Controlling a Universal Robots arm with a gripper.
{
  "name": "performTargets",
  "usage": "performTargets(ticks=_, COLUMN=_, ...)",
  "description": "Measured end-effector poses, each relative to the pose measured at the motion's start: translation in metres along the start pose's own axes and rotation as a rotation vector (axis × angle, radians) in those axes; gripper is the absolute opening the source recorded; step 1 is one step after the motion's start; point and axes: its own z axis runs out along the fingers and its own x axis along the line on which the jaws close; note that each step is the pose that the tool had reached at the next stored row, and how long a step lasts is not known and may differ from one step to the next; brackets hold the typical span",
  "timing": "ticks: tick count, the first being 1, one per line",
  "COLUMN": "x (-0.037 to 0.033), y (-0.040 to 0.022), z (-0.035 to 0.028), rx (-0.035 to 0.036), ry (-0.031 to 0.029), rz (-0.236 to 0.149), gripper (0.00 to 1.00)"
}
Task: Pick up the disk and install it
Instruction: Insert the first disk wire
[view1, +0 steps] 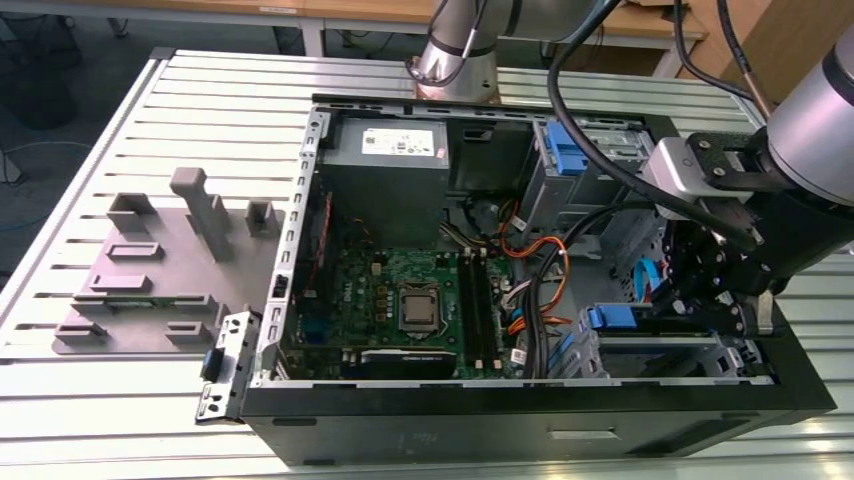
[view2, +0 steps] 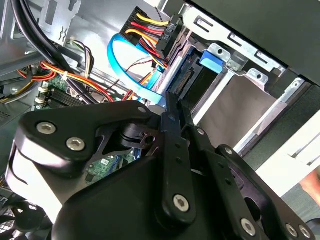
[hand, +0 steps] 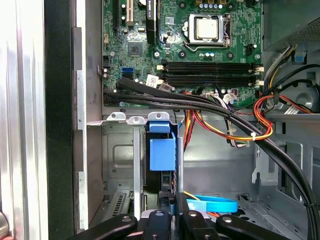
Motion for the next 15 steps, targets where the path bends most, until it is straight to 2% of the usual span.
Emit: performTargets(ticks=15, x=0.0002, y=0.0001, z=0.0037, rx=0.0000, ry=0.0001, rz=0.000, gripper=0.16)
